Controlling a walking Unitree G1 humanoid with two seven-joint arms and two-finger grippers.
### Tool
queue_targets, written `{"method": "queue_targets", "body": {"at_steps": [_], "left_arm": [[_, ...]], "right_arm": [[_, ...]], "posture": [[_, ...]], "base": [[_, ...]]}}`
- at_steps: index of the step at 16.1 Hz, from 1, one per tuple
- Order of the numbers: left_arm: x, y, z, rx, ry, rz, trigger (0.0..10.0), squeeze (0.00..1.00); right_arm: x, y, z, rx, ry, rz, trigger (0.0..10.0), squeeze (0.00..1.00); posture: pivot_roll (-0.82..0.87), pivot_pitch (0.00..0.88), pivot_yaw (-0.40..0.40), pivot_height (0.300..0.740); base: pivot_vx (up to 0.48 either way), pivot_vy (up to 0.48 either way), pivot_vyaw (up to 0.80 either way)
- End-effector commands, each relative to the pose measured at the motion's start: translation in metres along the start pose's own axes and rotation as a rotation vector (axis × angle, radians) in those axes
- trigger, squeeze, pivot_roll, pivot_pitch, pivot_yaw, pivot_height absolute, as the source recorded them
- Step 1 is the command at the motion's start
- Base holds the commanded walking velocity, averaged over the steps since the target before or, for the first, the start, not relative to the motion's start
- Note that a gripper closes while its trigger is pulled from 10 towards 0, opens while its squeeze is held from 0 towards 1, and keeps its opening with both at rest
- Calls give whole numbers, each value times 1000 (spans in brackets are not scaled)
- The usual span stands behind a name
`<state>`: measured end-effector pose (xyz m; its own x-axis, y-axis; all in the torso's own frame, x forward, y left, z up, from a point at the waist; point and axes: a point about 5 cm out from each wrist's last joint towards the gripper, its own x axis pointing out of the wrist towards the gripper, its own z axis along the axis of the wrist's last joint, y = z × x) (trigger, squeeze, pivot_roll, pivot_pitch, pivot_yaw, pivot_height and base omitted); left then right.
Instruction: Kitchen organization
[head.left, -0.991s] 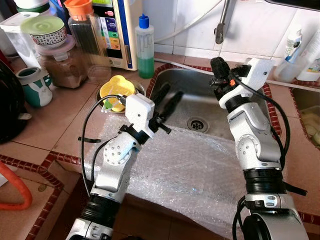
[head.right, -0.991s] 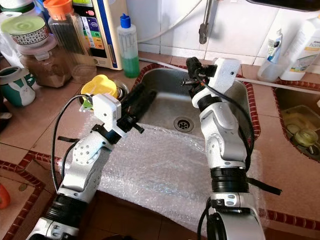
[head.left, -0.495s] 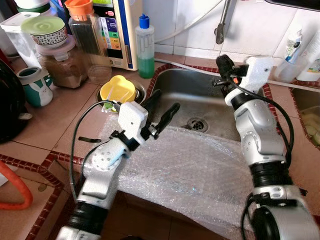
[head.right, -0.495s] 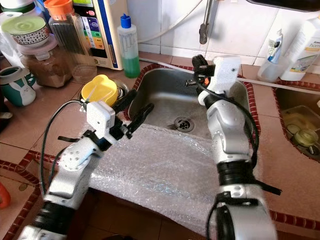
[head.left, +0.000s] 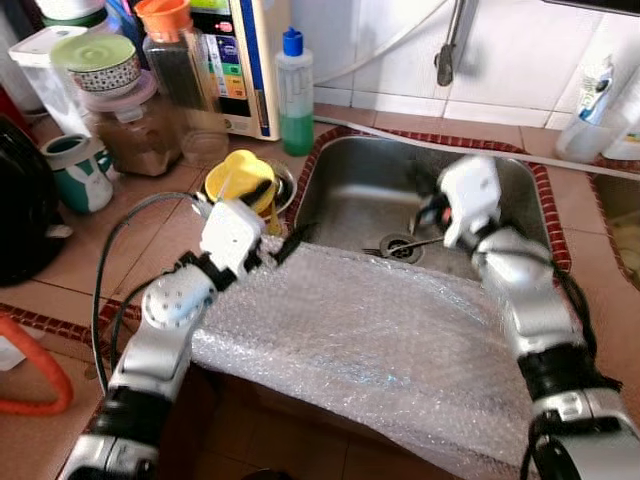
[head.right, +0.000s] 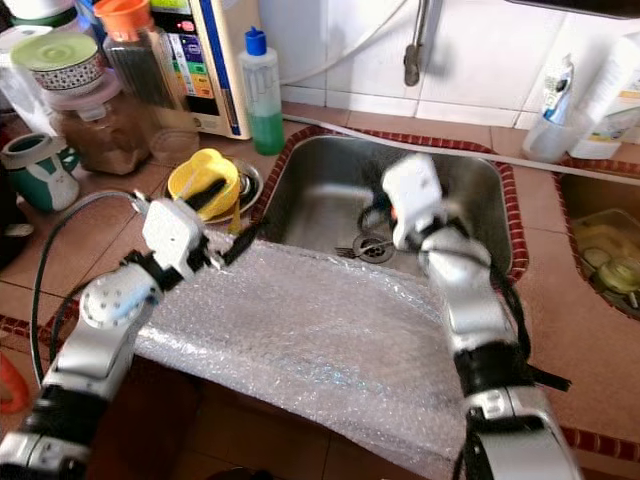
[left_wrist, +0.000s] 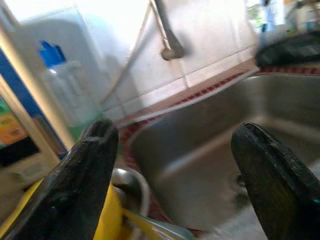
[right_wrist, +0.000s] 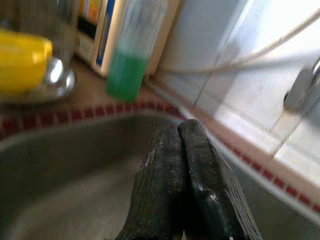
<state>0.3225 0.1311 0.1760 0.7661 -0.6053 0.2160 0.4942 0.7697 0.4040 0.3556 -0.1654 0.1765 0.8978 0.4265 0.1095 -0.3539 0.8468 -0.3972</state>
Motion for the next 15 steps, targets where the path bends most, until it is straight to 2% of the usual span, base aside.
{"method": "queue_targets", "body": {"at_steps": [1, 2, 3, 6, 7, 9, 10, 12, 13, 14, 15], "left_arm": [[1, 3, 0, 31, 3, 17, 10000, 1000], [2, 7, 0, 36, 5, 56, 10000, 1000], [3, 11, -1, 42, 11, 101, 10000, 1000], [3, 19, -6, 52, 35, 176, 10000, 1000], [3, 27, -9, 53, 57, 247, 10000, 1000], [1, 39, -12, 51, 85, 355, 10000, 1000], [-1, 46, -14, 24, 102, 427, 10000, 1000], [-2, 50, -15, 18, 108, 486, 10000, 1000], [-2, 51, -15, 9, 110, 507, 10000, 537], [-3, 51, -16, 0, 123, 526, 10000, 0], [-5, 52, -21, -25, 164, 559, 10000, 0]], "right_arm": [[-3, 3, -6, 0, 20, 2, 10000, 0], [-7, 9, -10, 13, 28, -5, 10000, 63], [-11, 18, -11, 43, 21, 13, 10000, 1000], [-18, 31, -13, 71, 25, 13, 10000, 1000], [-21, 38, -12, 92, 21, 10, 10000, 784], [-24, 45, -7, 139, 7, 6, 10000, 0], [-26, 46, -2, 157, -11, 0, 10000, 0], [-30, 49, 10, 223, -56, 27, 10000, 0], [-32, 50, 17, 247, -81, 56, 10000, 0], [-35, 52, 22, 252, -90, 76, 10000, 0], [-38, 52, 25, 240, -90, 98, 10000, 0]], "posture": [[-19, 100, 97, 740], [-22, 94, 99, 740], [-23, 93, 98, 740], [-26, 87, 90, 740], [-25, 86, 88, 740], [-26, 82, 80, 740], [-27, 81, 75, 740], [-30, 79, 68, 740], [-32, 79, 68, 740], [-39, 79, 66, 740], [-45, 79, 65, 740]], "base": [[0, 0, 0], [0, 0, 0], [0, 0, 0], [0, 0, 0], [0, 0, 0], [0, 0, 0], [0, 0, 0], [0, 0, 0], [0, 0, 0], [0, 0, 0], [0, 0, 0]]}}
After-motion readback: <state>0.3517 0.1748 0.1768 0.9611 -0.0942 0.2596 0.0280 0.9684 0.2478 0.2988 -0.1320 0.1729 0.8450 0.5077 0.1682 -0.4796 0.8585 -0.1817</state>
